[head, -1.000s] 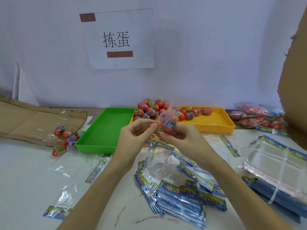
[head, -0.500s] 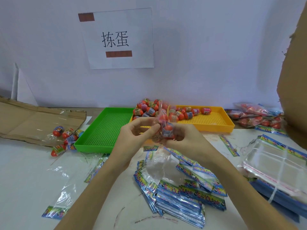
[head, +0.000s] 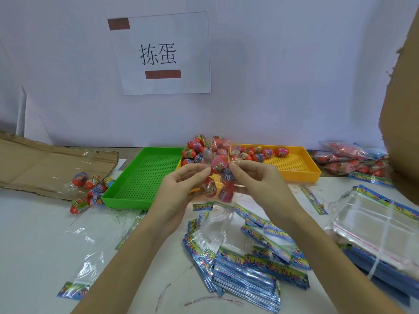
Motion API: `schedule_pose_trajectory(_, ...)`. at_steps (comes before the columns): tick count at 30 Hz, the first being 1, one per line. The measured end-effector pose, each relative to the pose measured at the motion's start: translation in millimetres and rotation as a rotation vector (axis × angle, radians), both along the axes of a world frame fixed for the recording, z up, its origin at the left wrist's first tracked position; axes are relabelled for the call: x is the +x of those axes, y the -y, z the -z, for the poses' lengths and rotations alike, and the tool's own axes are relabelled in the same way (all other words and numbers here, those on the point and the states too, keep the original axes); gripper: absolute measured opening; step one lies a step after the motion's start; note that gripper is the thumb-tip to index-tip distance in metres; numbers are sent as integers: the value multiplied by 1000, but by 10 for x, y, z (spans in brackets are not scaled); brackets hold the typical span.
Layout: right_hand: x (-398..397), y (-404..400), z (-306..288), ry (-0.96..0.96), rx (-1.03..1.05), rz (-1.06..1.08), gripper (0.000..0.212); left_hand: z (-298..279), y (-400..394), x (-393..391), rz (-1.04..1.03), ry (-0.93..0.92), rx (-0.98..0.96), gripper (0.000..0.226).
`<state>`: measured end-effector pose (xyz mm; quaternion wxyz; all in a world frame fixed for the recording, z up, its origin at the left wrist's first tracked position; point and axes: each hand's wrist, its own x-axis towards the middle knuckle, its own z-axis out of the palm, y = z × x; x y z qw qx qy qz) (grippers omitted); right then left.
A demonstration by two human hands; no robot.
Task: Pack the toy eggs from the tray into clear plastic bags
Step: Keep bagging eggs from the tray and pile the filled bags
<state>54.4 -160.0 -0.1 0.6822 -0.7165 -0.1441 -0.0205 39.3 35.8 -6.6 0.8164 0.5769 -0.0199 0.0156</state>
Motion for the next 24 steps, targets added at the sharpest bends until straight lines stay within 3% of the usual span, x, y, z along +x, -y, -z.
schedule_pose_trajectory(4,1,1,22,-21,68,55,16,9,-7,15,23,-23,8,17)
schedule_pose_trajectory(9,-15,-21,14,-23,57,77,14,10,1,7,46,63,147,35)
schedule_pose_trajectory(13,-37,-51,19,-23,67,59,14,40,28,2,-29,140,288,32)
schedule_pose_trajectory(16,-56,-79,33,-30,70,64,15,42,30,13,-57,111,257,36)
schedule_pose_trajectory(19,-74,-96,18,-30,35,67,16,41,27,22,-51,76,180,26)
schedule_pose_trajectory(24,-110,-103,-2,-10,-30,-56,21,88,37,64,-196,106,234,12)
